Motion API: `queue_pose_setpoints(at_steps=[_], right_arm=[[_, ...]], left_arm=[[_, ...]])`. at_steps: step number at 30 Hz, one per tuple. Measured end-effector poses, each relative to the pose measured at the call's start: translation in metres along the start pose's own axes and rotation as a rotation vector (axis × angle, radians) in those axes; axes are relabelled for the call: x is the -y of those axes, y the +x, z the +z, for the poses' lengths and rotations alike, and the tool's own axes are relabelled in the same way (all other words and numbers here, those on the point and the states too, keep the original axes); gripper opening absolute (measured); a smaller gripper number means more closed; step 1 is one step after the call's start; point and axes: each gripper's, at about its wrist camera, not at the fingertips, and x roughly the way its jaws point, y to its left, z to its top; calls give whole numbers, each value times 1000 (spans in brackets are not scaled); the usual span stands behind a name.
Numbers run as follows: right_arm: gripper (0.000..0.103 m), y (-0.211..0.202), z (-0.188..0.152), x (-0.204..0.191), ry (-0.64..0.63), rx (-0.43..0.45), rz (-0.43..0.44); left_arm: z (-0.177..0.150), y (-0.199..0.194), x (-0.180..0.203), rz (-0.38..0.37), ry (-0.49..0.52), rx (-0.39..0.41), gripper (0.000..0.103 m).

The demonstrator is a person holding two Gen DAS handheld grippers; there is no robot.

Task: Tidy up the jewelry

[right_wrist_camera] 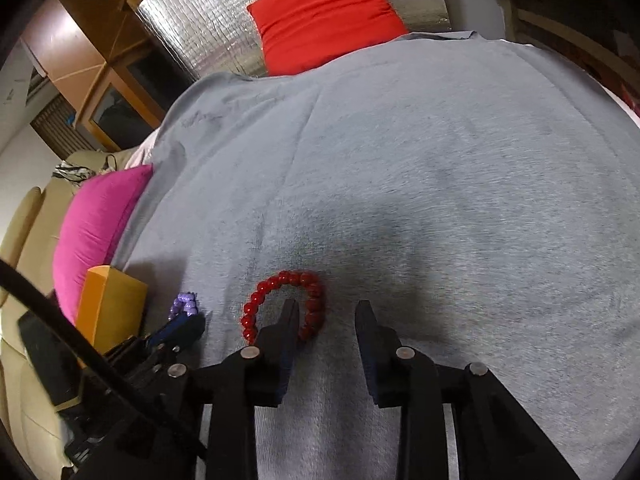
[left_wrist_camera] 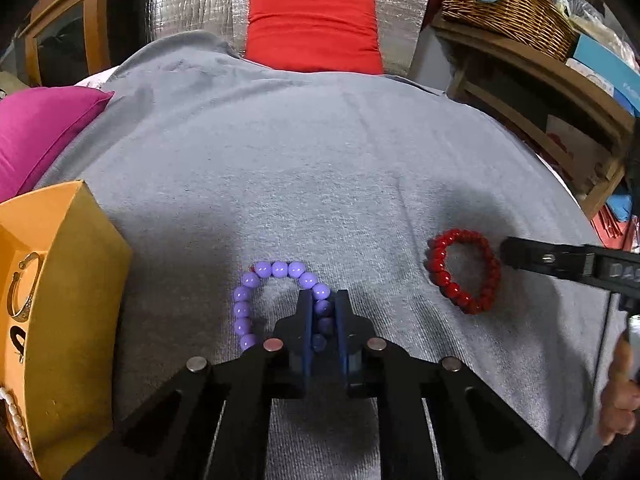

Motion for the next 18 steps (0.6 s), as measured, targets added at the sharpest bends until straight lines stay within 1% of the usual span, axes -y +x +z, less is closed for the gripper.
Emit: queue_pose_setpoints(at_steps=[3, 4, 5, 6, 11, 18], right_arm=[[31, 10, -2, -10, -48, 6, -50], [30, 12, -2, -13, -71, 12, -64], [24, 13, -4, -18, -103, 23, -81], [10, 14, -5, -22, -131, 25, -90], [11, 11, -6, -25, -166, 31, -114], [11, -8, -2, 1, -138, 22, -147]], left_arm=[[-2, -2, 1, -26, -5, -7, 9], [-3, -3, 2, -33, -5, -9, 9], [-3, -4, 3, -39, 2, -10, 9], [-4, -5, 4, -44, 9, -12, 9], [-7, -11, 8, -79, 26, -18, 9], [-9, -19, 24, -121, 67, -22, 9]])
